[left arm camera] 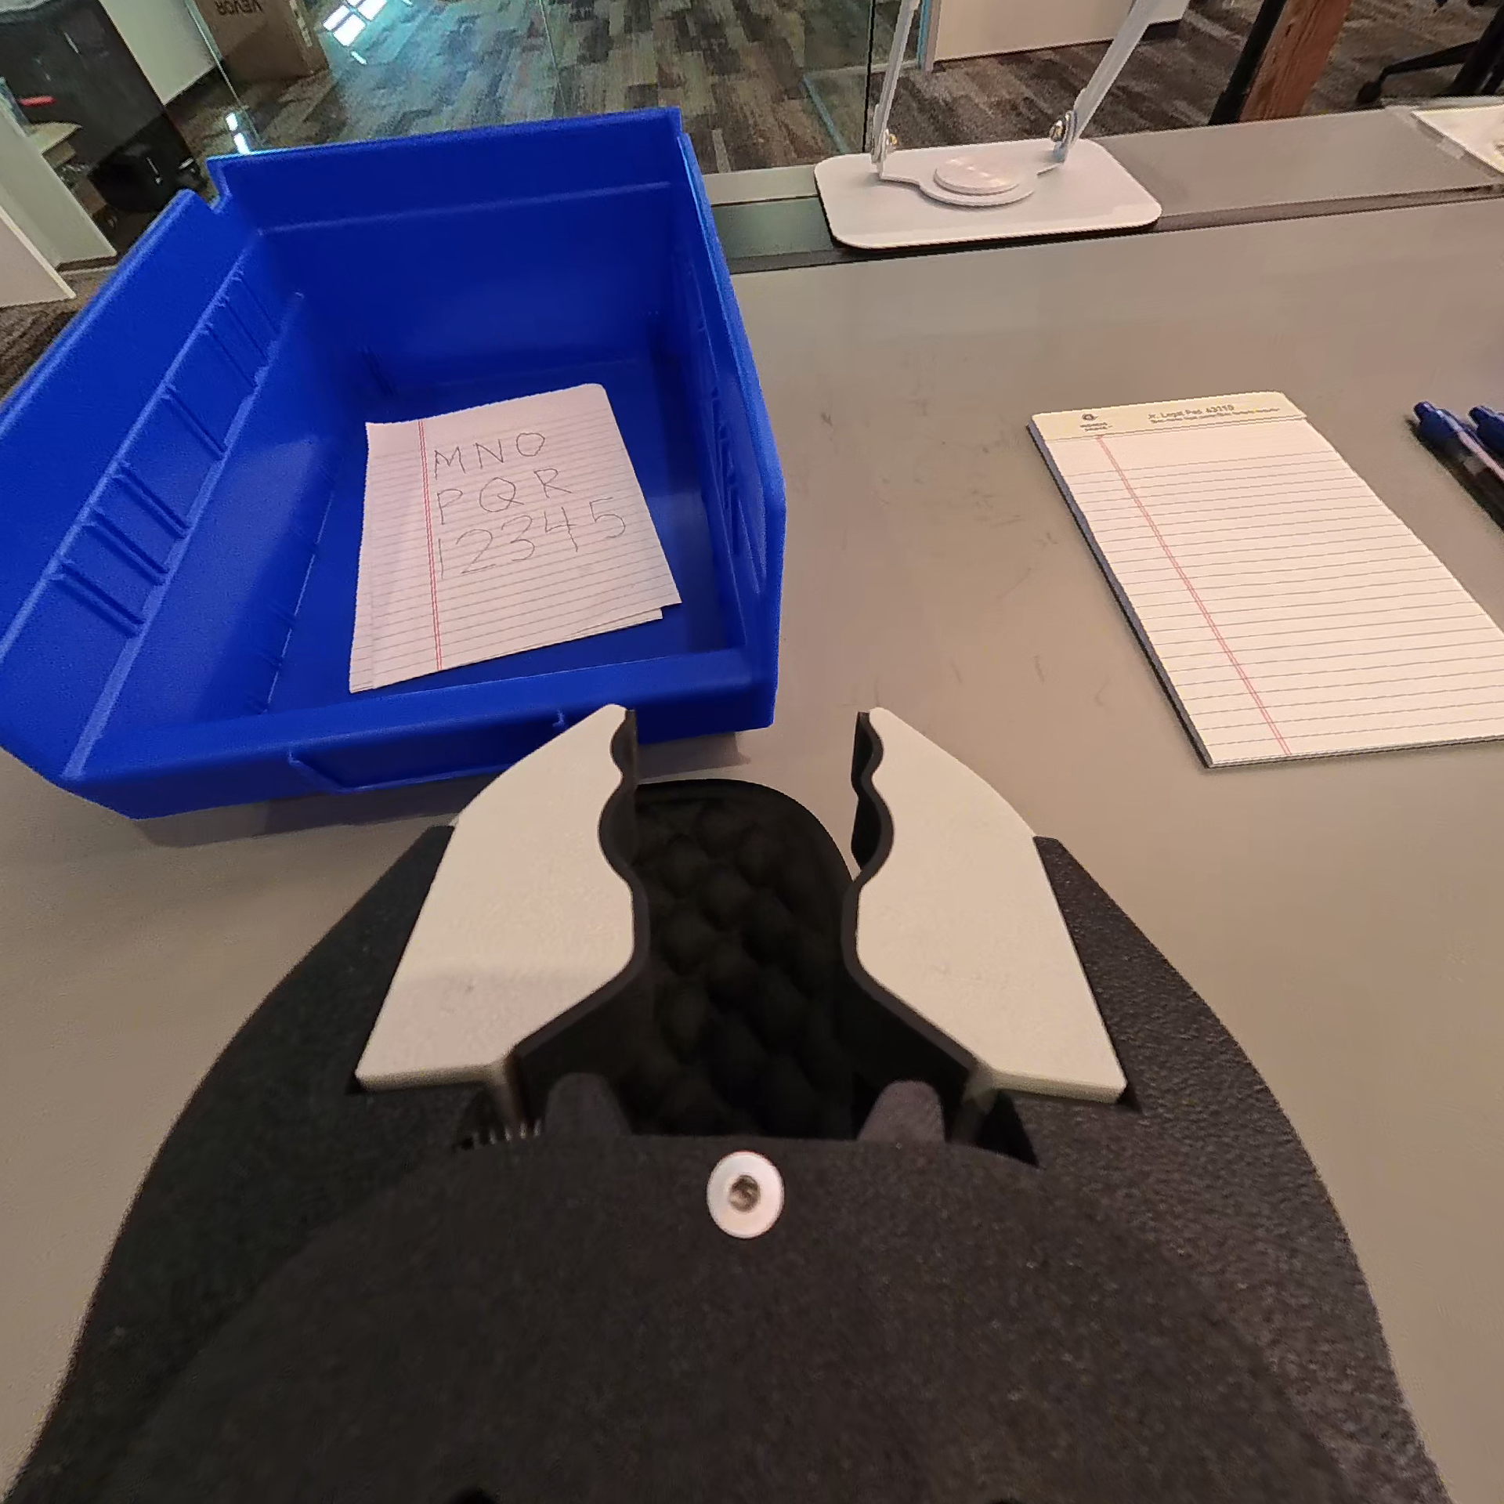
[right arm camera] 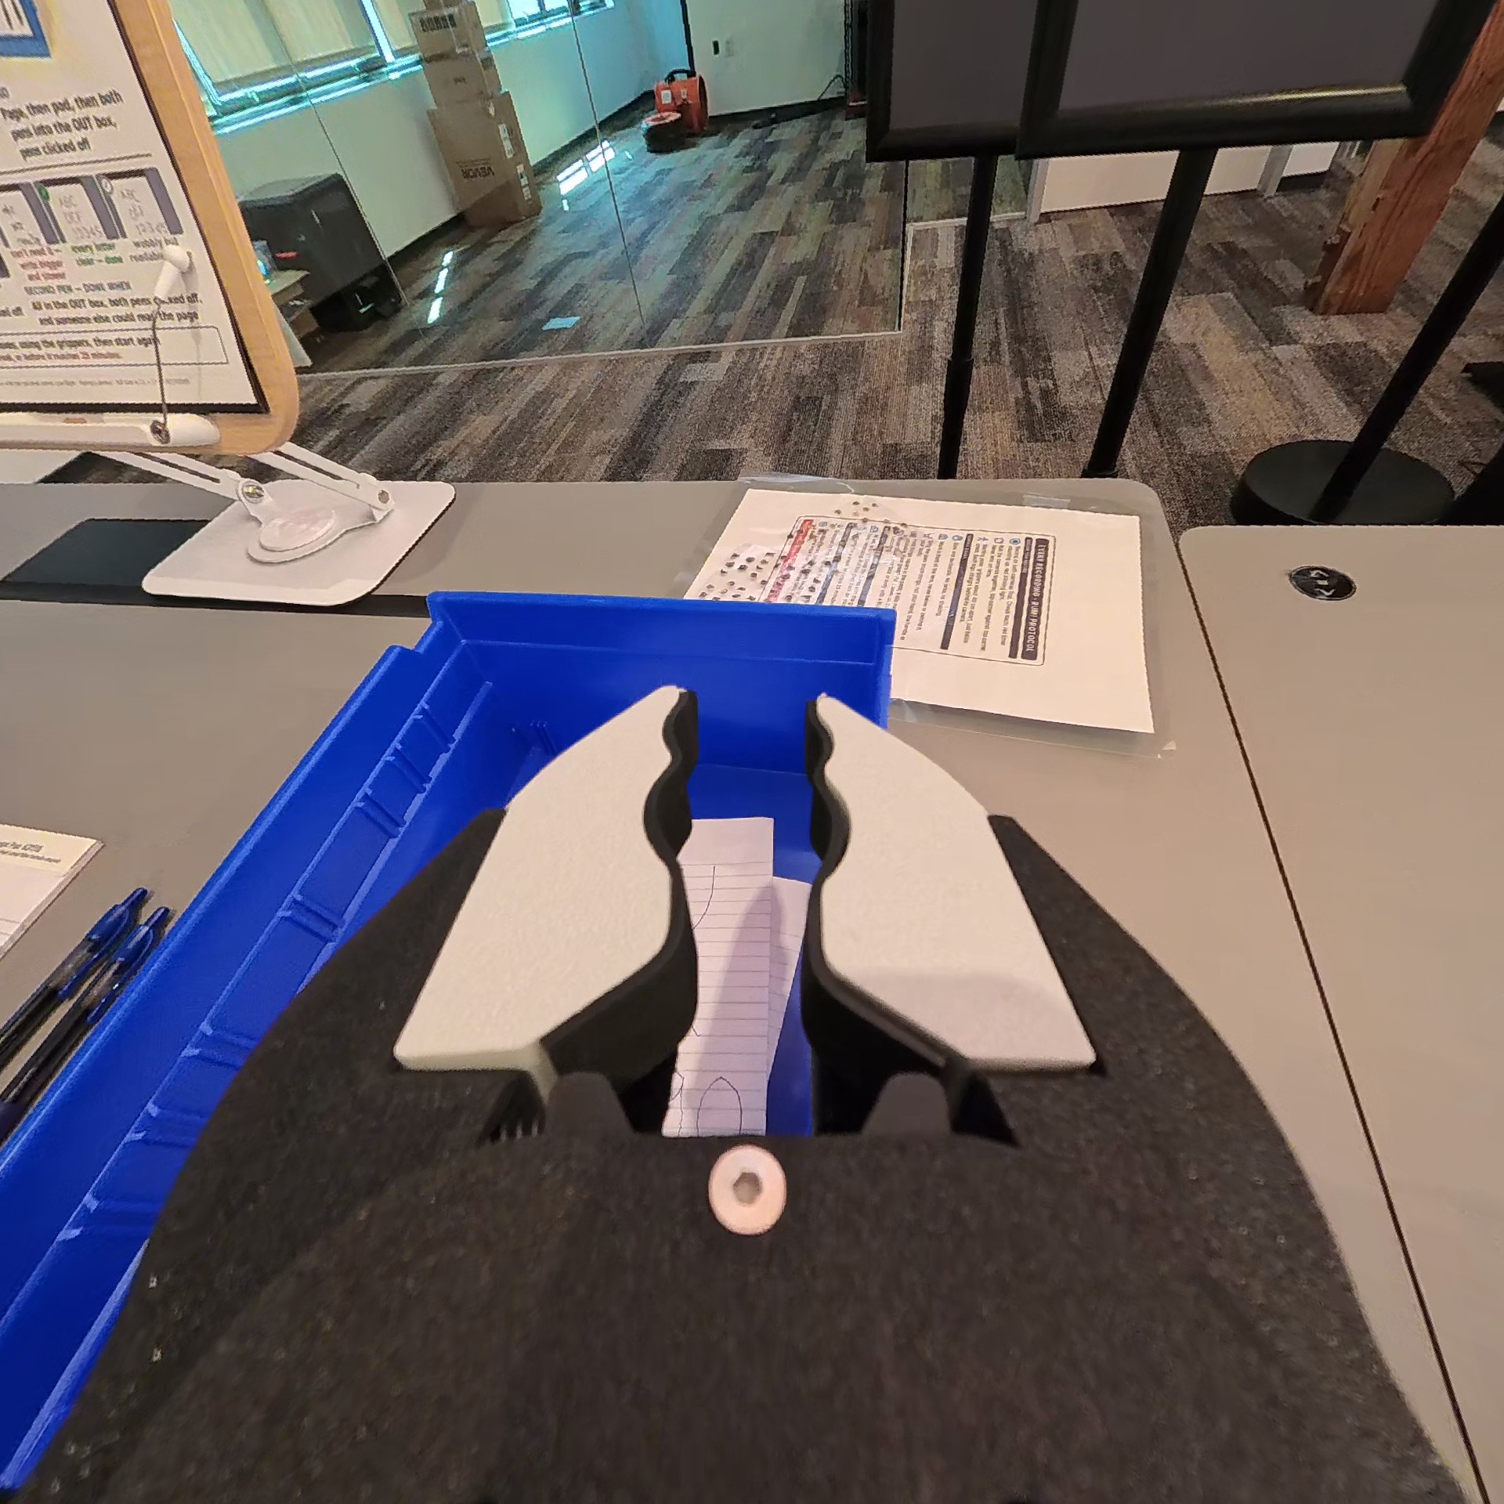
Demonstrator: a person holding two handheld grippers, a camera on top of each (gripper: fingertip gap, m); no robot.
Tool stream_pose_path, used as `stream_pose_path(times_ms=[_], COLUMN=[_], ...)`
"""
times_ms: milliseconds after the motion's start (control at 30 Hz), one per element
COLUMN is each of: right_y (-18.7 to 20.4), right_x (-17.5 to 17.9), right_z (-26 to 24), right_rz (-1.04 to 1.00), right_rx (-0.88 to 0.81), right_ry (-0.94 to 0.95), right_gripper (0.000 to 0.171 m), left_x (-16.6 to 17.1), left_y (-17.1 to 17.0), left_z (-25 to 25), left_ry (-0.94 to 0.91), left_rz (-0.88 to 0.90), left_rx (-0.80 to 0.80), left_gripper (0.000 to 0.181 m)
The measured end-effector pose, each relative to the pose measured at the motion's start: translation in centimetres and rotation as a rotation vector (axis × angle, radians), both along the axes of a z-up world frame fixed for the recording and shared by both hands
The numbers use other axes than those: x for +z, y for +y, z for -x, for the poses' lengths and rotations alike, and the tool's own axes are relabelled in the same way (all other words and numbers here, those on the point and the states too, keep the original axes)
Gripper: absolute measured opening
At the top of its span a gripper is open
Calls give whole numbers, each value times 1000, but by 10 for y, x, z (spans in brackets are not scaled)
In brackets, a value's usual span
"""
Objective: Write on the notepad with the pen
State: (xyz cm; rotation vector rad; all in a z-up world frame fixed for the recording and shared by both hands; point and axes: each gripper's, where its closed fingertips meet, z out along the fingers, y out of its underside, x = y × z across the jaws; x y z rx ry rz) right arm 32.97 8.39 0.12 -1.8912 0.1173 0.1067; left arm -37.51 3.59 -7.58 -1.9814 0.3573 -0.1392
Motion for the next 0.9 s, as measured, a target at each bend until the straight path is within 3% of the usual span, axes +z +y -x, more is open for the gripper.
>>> stream_pose_path(times_ms=[267,433,633,900], right_y=[1,-22,-40,-32], right_x=[-8,-21,-21,-74], right_z=[2,-3,-24,-24], right_rz=[43,215,226,449], right_rx=[13,0,-69,-33], right_ry=[5,16,-15,3], right_gripper=[25,27,37,36], left_x=[3,10,4,8], left_y=[3,3,0,-3], left_z=[6,7,7,10], left_ry=[11,6,14,21], left_rz=[-3,-19,-4,-6], left_rx=[22,23,19,19], left_gripper=[54,54,54,54])
